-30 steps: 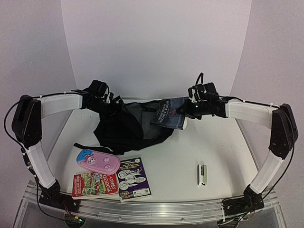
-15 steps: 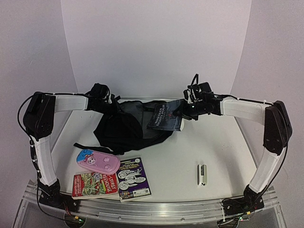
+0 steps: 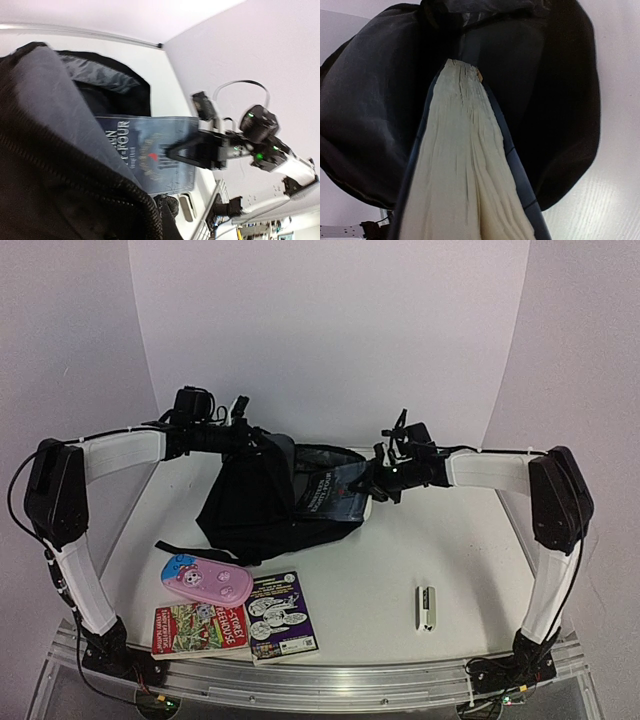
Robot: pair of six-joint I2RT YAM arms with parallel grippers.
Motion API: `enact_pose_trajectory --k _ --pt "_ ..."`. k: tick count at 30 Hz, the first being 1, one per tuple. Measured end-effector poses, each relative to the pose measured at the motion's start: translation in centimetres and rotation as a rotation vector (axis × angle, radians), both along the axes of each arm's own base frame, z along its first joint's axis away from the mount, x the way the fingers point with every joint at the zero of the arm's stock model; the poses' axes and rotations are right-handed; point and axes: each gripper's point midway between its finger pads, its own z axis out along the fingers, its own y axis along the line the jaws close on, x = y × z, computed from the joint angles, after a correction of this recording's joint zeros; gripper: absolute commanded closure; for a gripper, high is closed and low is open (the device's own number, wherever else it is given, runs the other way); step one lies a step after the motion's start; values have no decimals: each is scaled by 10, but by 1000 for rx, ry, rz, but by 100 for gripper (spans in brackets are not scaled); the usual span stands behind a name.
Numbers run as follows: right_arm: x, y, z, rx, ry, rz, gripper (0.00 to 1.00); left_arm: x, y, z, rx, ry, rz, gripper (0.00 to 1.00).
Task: Pack the student bag
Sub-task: Place the book in the student bag.
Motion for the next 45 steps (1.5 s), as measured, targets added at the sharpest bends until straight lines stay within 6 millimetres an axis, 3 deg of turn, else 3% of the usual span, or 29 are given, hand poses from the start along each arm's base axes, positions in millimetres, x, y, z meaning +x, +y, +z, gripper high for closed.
enact_pose_trajectory --k 4,10,17,25,30,32,37,41,45 --pt "4 14 8 98 12 6 100 -6 -6 18 -31 -43 -66 100" --pt "13 36 8 183 31 25 100 -15 -10 28 -62 -51 -129 100" --pt "26 75 -13 209 54 70 100 -23 -18 32 -74 -51 -165 100" --pt "49 124 -42 219 18 121 100 -48 -57 34 -73 -50 -254 100" --pt "65 145 -52 239 -23 135 85 -60 -70 33 -69 -43 -283 100" --pt "66 147 -55 236 -30 134 67 -59 -71 32 -65 -42 -279 100" --pt "72 145 -54 210 -84 111 34 -46 -59 25 -34 -47 -225 100" --pt "63 124 -54 125 -112 77 20 -20 -24 10 10 -25 -114 100" --pt "55 100 -15 66 -192 37 11 8 21 -22 97 41 23 95"
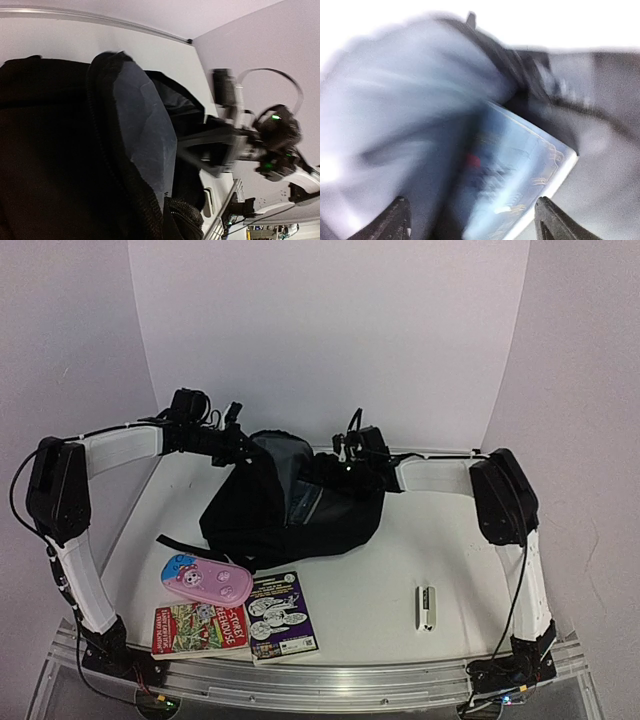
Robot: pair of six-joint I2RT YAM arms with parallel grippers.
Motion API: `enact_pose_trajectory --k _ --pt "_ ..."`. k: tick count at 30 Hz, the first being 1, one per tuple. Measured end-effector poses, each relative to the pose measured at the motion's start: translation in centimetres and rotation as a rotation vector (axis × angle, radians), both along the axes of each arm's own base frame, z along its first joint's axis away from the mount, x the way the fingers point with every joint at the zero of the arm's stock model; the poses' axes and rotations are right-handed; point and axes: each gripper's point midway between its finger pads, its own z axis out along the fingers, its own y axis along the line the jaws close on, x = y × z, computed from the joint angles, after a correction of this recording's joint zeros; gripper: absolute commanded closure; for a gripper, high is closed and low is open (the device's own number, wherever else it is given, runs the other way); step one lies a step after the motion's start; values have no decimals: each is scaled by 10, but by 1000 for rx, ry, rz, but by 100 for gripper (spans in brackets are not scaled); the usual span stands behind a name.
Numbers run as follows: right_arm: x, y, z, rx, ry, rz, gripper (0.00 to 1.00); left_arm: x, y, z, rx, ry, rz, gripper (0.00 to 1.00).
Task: Pack the student bag
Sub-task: Place the book in the student bag.
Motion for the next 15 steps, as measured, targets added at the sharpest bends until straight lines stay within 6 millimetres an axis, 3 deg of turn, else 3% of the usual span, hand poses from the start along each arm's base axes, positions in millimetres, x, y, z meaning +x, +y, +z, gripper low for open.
enact_pose_trajectory --k 5,9,12,15 --pt "-19 -37 90 -15 -171 -65 8 15 29 -43 105 91 103 71" --pt "-45 -60 146 -17 -286 -94 8 9 42 -74 182 147 150 36" --pt "-73 -62 149 -43 -298 -70 9 -4 53 -94 235 184 187 23" --pt "-109 -53 122 -93 -244 -9 11 -28 69 -98 279 203 235 19"
